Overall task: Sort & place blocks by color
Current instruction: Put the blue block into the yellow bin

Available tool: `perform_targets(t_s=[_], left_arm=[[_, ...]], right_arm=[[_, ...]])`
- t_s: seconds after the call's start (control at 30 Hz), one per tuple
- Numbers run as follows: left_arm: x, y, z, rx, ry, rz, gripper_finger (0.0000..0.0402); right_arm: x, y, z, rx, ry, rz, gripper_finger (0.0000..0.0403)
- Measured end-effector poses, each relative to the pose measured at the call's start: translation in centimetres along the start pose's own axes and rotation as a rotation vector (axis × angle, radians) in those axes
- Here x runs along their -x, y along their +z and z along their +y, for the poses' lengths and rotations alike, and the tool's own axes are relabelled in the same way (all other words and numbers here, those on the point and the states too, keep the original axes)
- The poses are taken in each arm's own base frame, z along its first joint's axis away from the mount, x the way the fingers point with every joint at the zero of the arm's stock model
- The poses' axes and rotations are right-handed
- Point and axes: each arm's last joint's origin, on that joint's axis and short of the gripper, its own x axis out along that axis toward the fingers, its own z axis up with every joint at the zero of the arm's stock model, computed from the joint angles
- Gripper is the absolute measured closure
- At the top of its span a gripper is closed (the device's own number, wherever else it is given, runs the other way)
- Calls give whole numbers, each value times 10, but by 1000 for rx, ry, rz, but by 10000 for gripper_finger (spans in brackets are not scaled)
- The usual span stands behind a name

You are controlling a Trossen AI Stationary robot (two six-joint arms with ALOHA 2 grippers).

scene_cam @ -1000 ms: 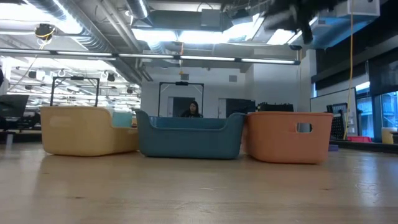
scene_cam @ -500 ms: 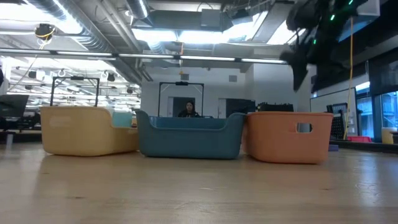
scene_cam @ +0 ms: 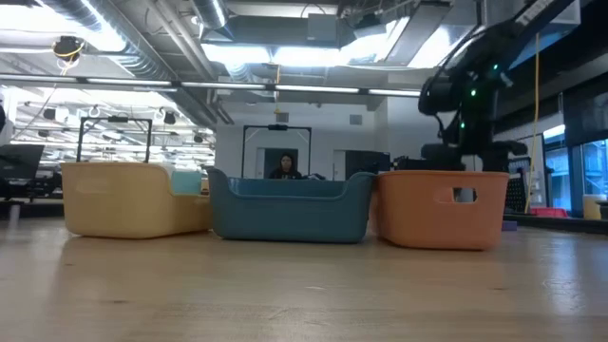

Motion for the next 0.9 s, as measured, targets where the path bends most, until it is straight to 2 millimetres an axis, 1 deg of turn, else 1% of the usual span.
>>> perform_targets(t_s=[0.13,0.4,0.53,0.63,0.77,0.9], left_arm=[[0,0,0,0,3,-1,401],[0,0,1,1,20,-5,402],[0,0,1,1,21,-5,402],[0,0,1,1,21,-5,402],[0,0,1,1,21,-5,402],[0,0,1,2,21,-5,402]], right_arm=[[-17,6,-3,-60,6,54,128],[-41,11,-5,-105,46,143,128],[-49,9,-3,-101,50,185,128],[-52,10,-2,-101,54,182,130],[-52,12,-1,-108,66,162,150],[-52,12,-1,-109,70,156,189]])
